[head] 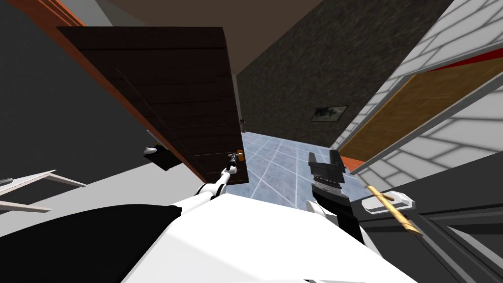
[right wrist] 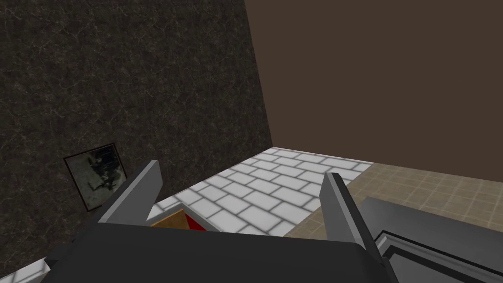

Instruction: Push the door open

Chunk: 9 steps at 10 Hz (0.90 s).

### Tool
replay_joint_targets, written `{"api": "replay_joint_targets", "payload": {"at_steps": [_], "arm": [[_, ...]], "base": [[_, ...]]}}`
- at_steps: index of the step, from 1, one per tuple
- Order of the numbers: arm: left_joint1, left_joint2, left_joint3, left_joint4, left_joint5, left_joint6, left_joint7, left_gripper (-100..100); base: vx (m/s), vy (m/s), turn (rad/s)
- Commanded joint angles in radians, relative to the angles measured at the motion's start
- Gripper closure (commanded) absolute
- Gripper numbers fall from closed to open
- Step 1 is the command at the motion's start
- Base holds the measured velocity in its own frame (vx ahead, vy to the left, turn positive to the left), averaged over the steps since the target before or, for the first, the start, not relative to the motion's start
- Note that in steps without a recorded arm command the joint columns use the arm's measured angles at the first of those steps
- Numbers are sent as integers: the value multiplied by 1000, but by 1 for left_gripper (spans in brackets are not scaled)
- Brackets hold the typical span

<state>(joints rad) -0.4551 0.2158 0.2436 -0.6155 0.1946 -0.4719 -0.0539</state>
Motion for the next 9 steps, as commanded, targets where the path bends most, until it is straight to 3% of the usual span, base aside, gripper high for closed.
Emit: {"api": "replay_joint_targets", "payload": {"at_steps": [1,4,6,9], "arm": [[-1,8,13,4,5,-2,-5,100],[4,21,42,9,16,-5,-15,100],[4,21,42,9,16,-5,-15,100],[10,37,79,15,30,-8,-28,100]], "base": [[180,-60,72],[192,-72,62],[110,-30,15],[174,-78,62]]}}
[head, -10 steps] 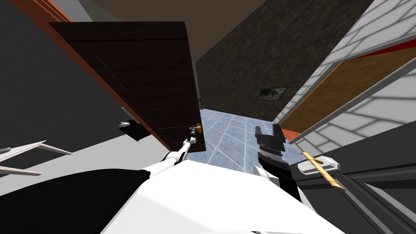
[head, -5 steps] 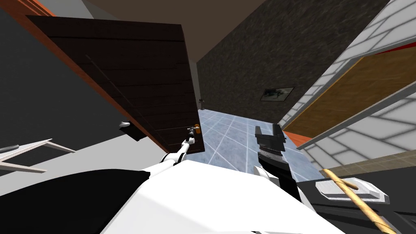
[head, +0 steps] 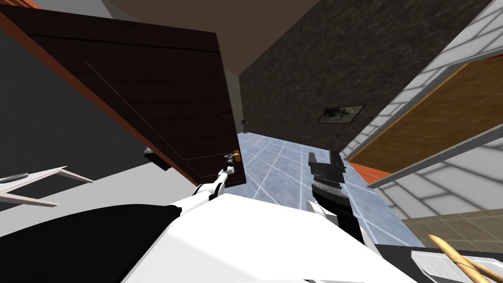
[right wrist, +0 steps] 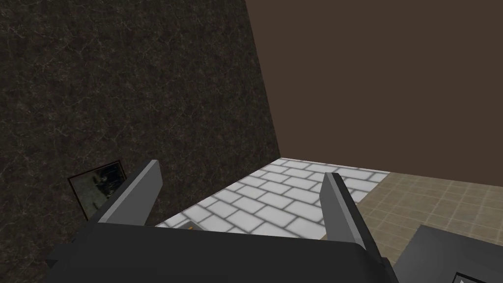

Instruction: Push the door open

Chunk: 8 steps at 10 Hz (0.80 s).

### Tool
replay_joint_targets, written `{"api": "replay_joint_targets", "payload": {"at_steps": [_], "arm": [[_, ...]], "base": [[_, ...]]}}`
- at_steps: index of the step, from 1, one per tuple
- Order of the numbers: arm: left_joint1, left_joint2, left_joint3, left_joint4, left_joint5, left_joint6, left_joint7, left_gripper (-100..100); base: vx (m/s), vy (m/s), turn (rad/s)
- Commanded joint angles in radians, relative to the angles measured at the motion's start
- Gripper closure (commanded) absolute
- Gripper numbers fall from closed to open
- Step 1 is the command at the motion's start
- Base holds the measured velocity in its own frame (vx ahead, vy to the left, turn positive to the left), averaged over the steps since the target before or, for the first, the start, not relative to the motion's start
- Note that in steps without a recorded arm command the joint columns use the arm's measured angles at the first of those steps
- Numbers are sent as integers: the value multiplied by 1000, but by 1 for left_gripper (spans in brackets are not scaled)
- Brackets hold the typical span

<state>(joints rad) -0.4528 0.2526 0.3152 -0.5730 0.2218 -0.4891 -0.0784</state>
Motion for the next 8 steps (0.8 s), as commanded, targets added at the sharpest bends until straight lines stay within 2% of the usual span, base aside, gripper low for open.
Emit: {"api": "replay_joint_targets", "payload": {"at_steps": [1,3,4,5,8], "arm": [[9,4,16,-26,6,8,-7,100],[12,12,32,-23,12,7,-13,100],[25,7,31,-42,11,20,-13,100],[29,17,51,-44,19,20,-22,100],[34,28,79,-39,29,16,-33,100]], "base": [[199,-64,62],[197,-56,53],[85,-25,46],[139,-45,52],[203,-42,59]]}}
